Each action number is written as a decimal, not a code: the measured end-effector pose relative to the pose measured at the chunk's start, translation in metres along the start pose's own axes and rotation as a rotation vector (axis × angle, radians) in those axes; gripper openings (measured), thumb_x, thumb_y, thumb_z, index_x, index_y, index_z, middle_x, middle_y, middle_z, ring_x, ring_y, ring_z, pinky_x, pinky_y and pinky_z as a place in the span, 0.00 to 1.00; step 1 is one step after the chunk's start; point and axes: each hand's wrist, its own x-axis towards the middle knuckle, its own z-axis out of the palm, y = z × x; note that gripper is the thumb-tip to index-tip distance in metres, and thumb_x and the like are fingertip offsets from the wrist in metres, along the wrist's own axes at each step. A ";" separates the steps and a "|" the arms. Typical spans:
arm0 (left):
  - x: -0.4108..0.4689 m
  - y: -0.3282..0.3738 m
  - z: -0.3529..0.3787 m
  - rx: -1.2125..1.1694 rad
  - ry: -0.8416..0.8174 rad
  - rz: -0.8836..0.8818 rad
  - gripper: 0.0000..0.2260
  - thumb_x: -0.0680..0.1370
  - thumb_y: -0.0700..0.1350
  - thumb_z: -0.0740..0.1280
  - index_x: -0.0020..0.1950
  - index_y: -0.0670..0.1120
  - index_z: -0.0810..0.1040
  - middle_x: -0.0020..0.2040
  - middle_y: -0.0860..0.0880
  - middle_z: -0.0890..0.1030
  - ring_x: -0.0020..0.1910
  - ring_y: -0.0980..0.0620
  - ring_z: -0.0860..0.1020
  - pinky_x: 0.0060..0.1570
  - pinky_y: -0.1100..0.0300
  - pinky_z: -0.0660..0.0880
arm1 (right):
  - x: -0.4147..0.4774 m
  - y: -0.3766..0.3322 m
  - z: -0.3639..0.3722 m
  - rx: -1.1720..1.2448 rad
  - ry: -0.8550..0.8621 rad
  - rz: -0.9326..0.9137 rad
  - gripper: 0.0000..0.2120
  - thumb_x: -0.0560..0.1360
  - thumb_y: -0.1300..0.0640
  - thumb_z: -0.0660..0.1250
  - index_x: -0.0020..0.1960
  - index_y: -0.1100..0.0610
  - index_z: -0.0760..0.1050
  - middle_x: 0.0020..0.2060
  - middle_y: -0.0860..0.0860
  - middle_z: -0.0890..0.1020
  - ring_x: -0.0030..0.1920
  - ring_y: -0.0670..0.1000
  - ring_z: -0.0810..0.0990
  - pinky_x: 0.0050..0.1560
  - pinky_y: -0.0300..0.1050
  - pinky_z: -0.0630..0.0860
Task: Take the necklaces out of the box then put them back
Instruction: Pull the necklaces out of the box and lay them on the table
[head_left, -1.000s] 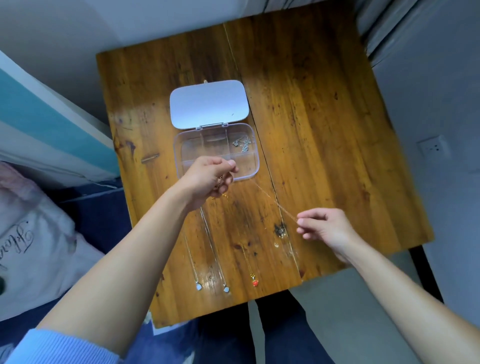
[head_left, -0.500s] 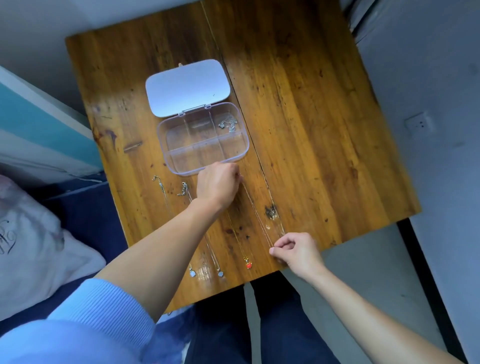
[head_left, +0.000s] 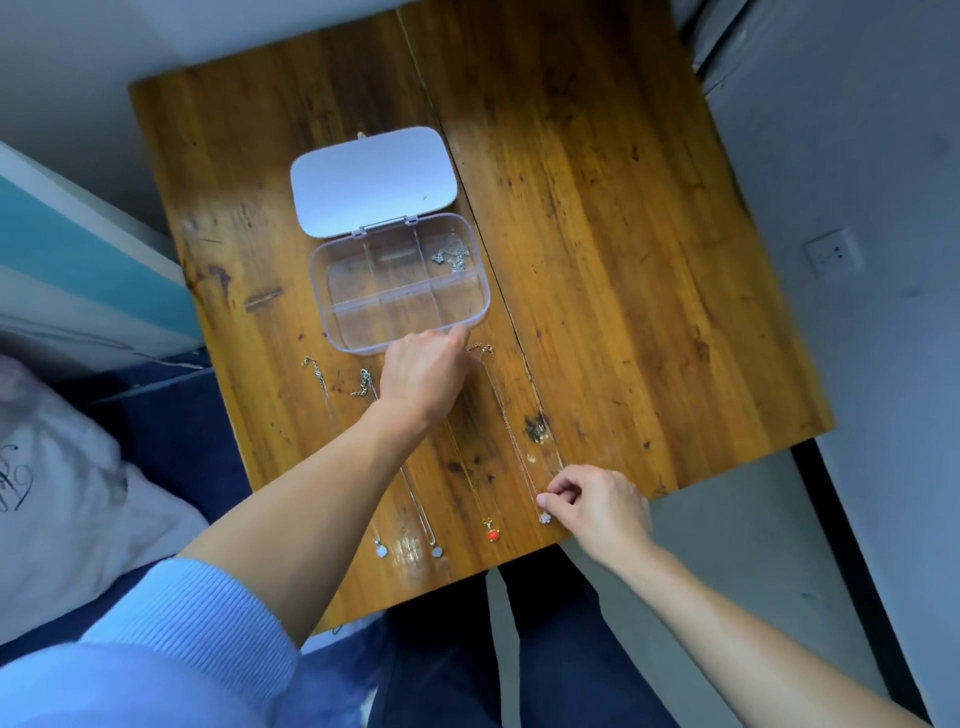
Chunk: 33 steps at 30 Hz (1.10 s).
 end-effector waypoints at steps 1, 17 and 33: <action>-0.003 -0.003 -0.005 -0.009 0.016 0.004 0.12 0.79 0.51 0.63 0.51 0.43 0.77 0.45 0.43 0.84 0.43 0.38 0.80 0.36 0.53 0.71 | 0.004 -0.002 -0.008 0.015 0.009 -0.004 0.08 0.71 0.44 0.72 0.38 0.47 0.79 0.30 0.40 0.79 0.37 0.44 0.78 0.36 0.39 0.73; -0.035 -0.077 -0.034 -0.071 0.216 -0.167 0.12 0.77 0.51 0.67 0.43 0.43 0.84 0.44 0.44 0.78 0.47 0.42 0.73 0.44 0.50 0.69 | 0.161 -0.200 -0.097 -0.252 0.219 -0.535 0.08 0.76 0.57 0.66 0.50 0.55 0.83 0.47 0.55 0.85 0.46 0.54 0.81 0.47 0.45 0.78; -0.040 -0.074 -0.029 -0.271 0.207 -0.238 0.13 0.78 0.49 0.66 0.45 0.41 0.83 0.42 0.44 0.78 0.48 0.44 0.73 0.44 0.48 0.74 | 0.194 -0.228 -0.063 -0.701 0.189 -0.553 0.10 0.74 0.69 0.61 0.49 0.62 0.80 0.38 0.59 0.76 0.37 0.60 0.76 0.34 0.47 0.68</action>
